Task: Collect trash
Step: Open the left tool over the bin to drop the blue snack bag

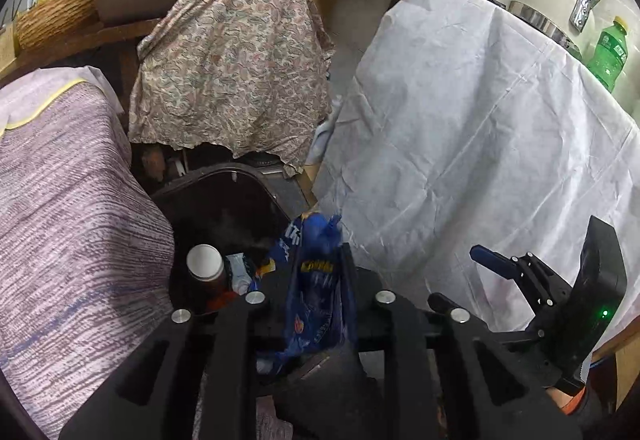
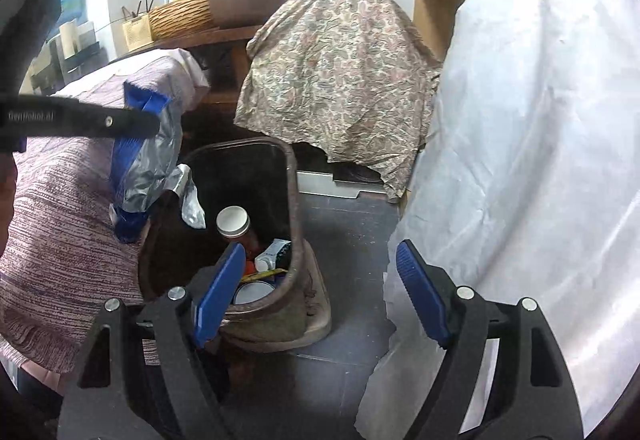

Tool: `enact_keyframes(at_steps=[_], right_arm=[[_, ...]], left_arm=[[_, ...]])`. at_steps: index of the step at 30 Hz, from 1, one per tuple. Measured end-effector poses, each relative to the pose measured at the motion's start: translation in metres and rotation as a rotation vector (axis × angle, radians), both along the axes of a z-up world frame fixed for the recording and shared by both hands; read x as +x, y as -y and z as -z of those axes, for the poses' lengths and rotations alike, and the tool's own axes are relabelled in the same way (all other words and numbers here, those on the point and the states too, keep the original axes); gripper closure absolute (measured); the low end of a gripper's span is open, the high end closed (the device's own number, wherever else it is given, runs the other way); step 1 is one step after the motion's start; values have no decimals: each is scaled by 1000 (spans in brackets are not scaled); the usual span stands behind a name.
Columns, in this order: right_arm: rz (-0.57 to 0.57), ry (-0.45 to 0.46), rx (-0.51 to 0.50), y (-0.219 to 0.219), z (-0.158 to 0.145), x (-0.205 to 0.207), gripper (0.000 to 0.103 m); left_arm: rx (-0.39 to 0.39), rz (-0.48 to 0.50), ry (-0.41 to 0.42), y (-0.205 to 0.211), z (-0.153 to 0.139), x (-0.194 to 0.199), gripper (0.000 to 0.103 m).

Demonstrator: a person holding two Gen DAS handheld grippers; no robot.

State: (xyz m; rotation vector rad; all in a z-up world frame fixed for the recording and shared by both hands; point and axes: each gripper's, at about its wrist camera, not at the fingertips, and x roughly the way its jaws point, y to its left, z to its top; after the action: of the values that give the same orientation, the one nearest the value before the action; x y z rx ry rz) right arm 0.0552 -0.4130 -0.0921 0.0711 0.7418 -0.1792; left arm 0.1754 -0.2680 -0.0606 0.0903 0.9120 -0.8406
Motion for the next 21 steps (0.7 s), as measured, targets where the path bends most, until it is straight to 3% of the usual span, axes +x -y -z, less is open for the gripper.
enact_keyframes(at_steps=[2, 5, 10, 21], right_arm=[[1, 4, -6, -1, 0, 0, 25], [9, 13, -16, 1, -2, -1, 23], [36, 32, -9, 6, -6, -6, 18], [53, 66, -19, 7, -18, -8, 15]], left_arm=[[0, 0, 0, 0, 0, -1, 63], [2, -14, 24, -1, -2, -3, 45], [4, -36, 56, -4, -6, -6, 25], [-53, -33, 95, -10, -28, -23, 14]])
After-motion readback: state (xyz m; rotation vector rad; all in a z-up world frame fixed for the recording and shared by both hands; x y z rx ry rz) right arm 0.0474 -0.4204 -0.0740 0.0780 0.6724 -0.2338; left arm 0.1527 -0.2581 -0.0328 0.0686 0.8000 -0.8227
